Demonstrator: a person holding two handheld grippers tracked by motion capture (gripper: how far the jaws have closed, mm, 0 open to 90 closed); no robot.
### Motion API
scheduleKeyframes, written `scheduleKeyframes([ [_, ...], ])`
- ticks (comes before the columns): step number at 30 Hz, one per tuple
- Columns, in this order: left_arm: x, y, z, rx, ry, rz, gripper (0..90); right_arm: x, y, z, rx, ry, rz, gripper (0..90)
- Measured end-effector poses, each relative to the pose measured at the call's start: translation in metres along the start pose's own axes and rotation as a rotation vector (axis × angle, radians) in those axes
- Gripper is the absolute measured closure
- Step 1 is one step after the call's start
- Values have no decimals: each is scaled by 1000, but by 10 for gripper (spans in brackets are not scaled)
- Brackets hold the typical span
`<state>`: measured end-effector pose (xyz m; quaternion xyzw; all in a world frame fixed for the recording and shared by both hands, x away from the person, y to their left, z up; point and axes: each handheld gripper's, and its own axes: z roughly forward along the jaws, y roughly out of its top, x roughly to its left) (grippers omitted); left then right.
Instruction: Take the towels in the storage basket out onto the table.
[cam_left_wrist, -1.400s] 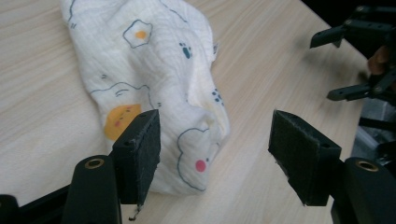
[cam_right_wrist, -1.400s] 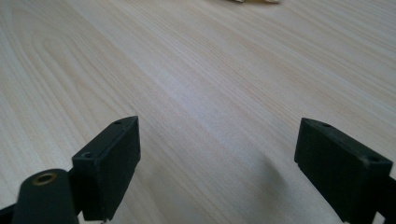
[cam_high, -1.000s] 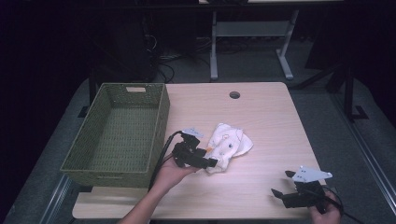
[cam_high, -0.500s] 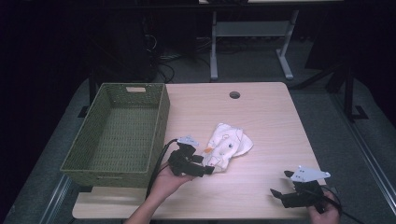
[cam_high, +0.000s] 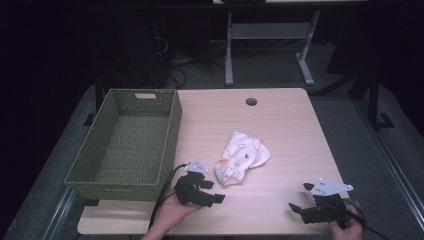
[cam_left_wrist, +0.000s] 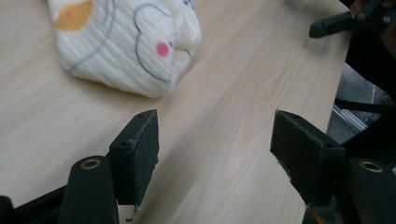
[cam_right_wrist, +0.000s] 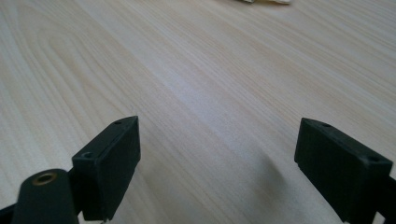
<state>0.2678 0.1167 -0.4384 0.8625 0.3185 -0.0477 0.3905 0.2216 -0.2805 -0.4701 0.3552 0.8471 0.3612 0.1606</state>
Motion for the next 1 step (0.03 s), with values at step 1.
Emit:
scheduleKeyframes([
  [1, -1, -1, 1, 12, 9, 16, 322, 0, 0, -1, 2, 1, -2, 140],
])
